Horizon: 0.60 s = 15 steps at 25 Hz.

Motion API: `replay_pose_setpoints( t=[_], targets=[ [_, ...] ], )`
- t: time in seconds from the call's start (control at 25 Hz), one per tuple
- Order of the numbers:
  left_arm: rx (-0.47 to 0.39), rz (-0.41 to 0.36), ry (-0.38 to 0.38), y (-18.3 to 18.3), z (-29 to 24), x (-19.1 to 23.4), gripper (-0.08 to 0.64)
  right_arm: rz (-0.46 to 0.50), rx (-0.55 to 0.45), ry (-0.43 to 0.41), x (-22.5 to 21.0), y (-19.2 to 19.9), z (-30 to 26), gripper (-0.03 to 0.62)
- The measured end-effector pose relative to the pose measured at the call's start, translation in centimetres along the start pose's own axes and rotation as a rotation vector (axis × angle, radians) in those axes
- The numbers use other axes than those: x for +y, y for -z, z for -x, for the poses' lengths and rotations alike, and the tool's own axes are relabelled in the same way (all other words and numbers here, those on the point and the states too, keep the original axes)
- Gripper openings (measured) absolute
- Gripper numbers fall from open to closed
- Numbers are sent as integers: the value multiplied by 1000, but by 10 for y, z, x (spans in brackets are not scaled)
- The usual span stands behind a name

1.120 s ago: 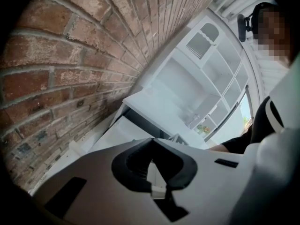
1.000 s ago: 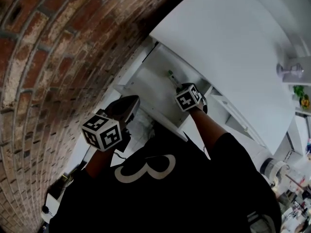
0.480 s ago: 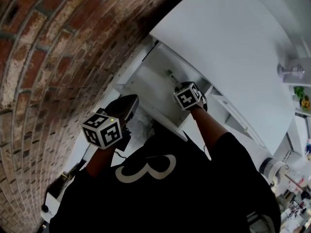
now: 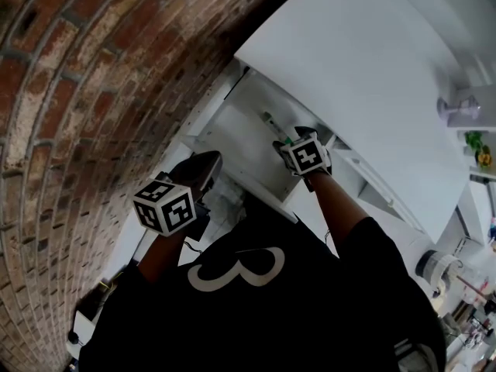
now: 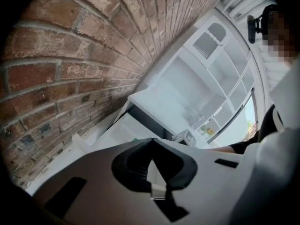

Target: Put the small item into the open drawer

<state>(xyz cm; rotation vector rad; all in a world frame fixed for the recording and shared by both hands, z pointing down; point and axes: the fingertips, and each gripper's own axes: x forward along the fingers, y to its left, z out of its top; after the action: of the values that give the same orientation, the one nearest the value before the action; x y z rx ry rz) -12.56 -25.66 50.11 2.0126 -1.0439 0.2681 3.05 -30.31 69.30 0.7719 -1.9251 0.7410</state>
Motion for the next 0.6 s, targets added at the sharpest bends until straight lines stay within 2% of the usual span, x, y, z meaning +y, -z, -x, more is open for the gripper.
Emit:
replay_pose_setpoints(
  t=[0.16, 0.32, 0.48, 0.6],
  targets=[
    [-20, -20, 24, -2, 5, -11, 2, 43, -62, -1, 9, -5, 28, 307],
    [-37, -33, 44, -1, 12, -22, 2, 21, -179, -11, 16, -16, 65, 275],
    [-59, -51, 73, 0, 24, -38, 2, -9, -283, -102, 49, -24, 111, 258],
    [-82, -69, 98, -3, 33, -52, 2, -37, -390, -177, 74, -32, 151, 205]
  ],
)
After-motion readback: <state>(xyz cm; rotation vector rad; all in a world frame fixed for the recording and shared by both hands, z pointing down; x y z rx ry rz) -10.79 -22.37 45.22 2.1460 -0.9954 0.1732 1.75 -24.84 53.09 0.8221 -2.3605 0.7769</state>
